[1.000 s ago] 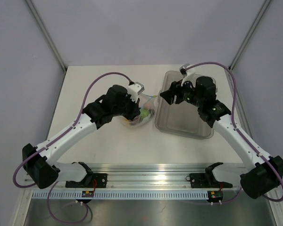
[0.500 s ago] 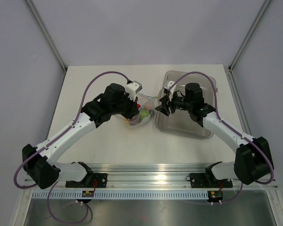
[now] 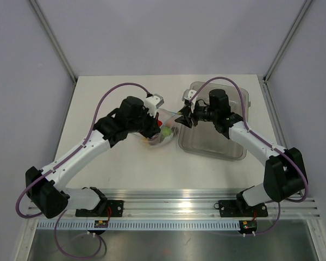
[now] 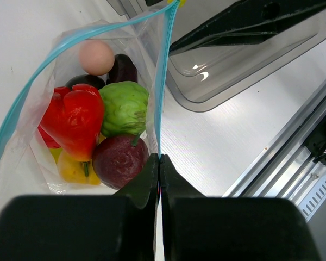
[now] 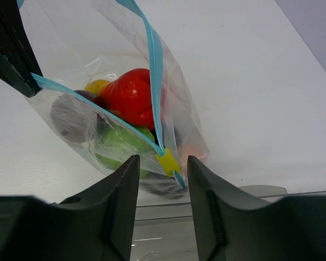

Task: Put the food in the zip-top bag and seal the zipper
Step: Zip the zipper food storage bag at the center of the board.

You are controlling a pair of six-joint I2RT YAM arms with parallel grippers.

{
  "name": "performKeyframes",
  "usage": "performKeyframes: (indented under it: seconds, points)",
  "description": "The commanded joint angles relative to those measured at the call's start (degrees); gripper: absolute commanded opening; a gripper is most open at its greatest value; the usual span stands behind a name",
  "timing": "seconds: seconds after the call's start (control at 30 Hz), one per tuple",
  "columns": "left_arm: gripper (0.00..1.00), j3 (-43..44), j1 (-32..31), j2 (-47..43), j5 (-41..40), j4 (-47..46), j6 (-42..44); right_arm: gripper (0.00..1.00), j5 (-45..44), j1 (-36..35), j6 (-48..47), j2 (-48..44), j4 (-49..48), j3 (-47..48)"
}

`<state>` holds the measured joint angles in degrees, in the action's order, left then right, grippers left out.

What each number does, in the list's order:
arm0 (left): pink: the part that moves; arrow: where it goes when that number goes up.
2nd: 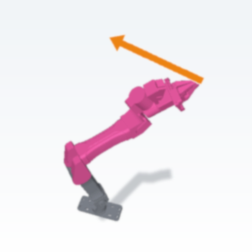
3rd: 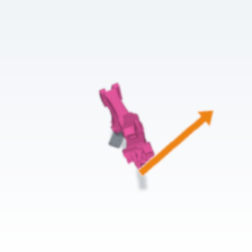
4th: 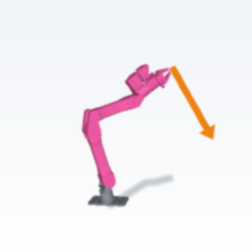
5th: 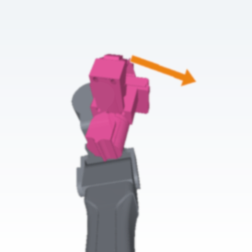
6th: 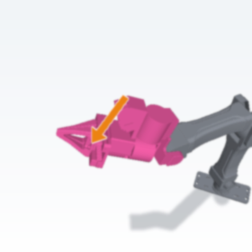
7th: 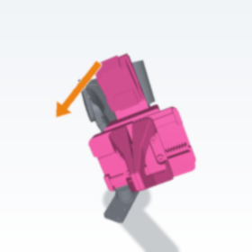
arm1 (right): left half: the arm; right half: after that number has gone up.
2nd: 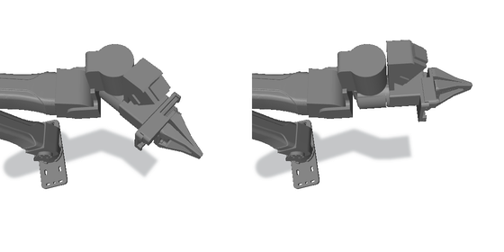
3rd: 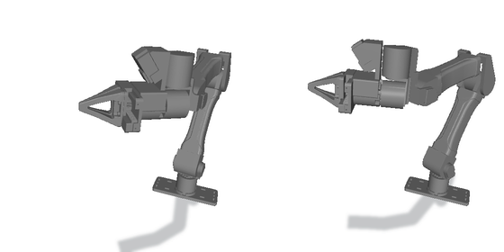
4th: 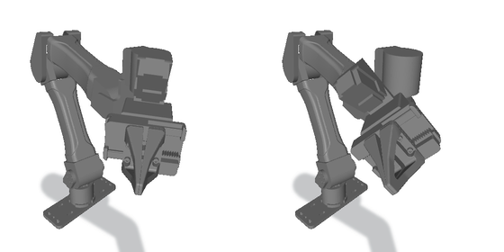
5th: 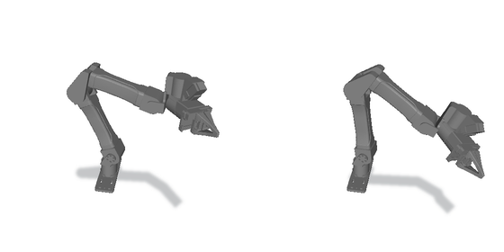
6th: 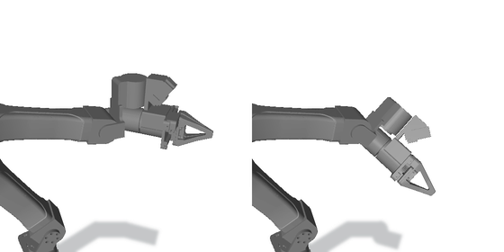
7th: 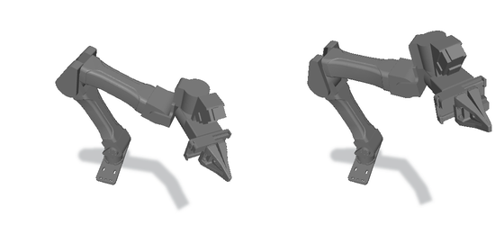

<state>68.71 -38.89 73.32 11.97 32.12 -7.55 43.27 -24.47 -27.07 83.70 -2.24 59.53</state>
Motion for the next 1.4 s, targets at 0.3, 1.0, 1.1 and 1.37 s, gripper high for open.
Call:
performKeyframes:
  seconds: [0.3, 1.0, 1.1, 1.37]
  points:
    - [0.0, 1.7, 1.0, -0.2, 2.0, -0.6, 0.8, 0.23, 3.1, 0.3, -2.0, 1.0, -1.6, 1.6]
    - [0.8, 11.4, 1.1, -0.7, -1.2, 3.2, 5.9, 0.0, 2.4, 0.5, -4.8, -2.1, 5.8, 3.3]
    - [0.92, 12.9, 1.1, -1.7, -0.1, -0.2, 8.9, 0.0, 2.5, 0.4, -6.0, -2.7, 8.4, 4.4]
    - [0.71, 2.8, 1.0, -2.7, 18.7, -19.3, 24.8, 0.0, 2.7, 0.5, -6.4, -4.0, 10.3, 5.1]
